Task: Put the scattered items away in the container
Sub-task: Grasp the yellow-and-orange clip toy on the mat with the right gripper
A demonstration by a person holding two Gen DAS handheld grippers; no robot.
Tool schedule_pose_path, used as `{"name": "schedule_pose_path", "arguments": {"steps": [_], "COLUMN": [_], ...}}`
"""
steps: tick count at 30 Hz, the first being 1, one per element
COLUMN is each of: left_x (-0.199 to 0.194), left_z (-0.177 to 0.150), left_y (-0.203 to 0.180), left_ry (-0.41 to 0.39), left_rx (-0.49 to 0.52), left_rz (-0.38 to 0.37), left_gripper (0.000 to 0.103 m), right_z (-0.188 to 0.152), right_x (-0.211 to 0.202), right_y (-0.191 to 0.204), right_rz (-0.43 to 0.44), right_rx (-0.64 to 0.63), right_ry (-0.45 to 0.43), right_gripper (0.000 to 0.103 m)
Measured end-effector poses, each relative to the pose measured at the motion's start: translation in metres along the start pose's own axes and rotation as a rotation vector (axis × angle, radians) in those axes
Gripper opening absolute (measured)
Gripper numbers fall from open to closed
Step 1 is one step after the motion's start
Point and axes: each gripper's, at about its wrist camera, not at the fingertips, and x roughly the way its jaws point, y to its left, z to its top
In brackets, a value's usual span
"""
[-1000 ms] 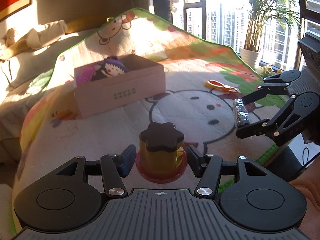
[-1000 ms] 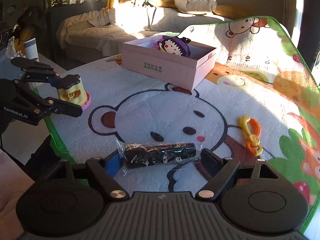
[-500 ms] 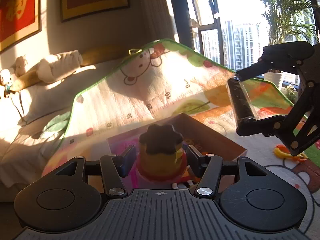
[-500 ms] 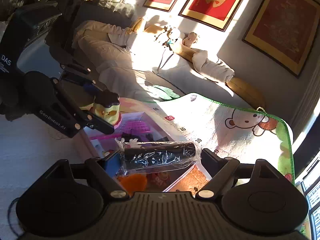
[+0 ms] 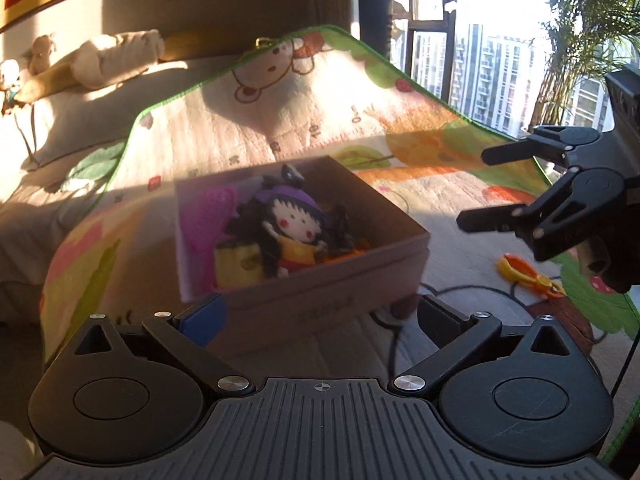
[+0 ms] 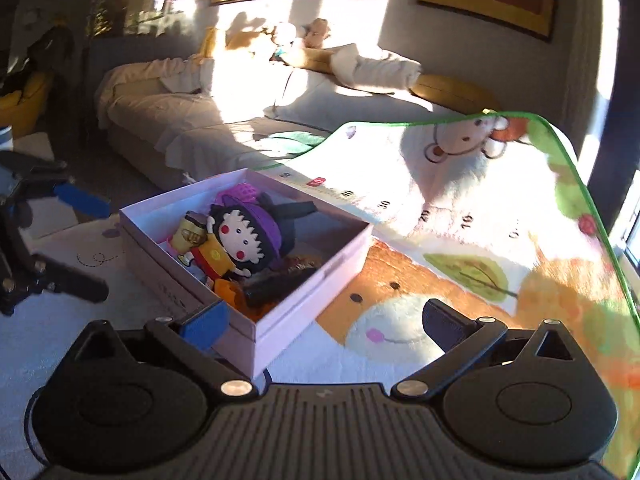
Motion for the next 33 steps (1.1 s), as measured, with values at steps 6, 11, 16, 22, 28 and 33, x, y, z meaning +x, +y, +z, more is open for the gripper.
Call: {"name": "schedule_pose_path", "arguments": {"steps": [6,11,16,22,28,33], "left_x": [-0.006,-0.001,0.014,0.006,-0.001,0.004], "left_z": [-0.030,-0.032,-0.035,-0.040,-0.039,-0.042], "left_y": [-0.054,-0.084,-0.089,-0.094,-0.085,-0.078], "left_ry": [-0.029,0.018,0.144,0.158,0.146,0.168], "left_rx": [-0.001,-0.005,-0.075,-0.091,-0.125,-0.165], "left_rz": [-0.020,-0.011,-0.012,-0.013,0.015,0.020], "left_gripper": [0.103,0.103,0.103,0.103,0.103,0.103], "right_z": [-0.058,-0.103,-0.117,-0.108,-0.108,-0.110], "right_x": [-0.055,-0.083,-0.072,-0.036,-0.025,-0.039], "right_y": [-0.034,-0.049,-0.032,-0.032,-0.034,-0.025], "right_rz": [-0.184,-0.233,-0.143,-0.098,-0.113,-0.115], "right_rx": [0.209,0.302,0.262,0.287,0.290,0.277], "right_ry": [0.038,0.076,0.135,0.168,0.186,0.185], "right_gripper": [0.103,0.103,0.075,0.066,0.029,0.029]}}
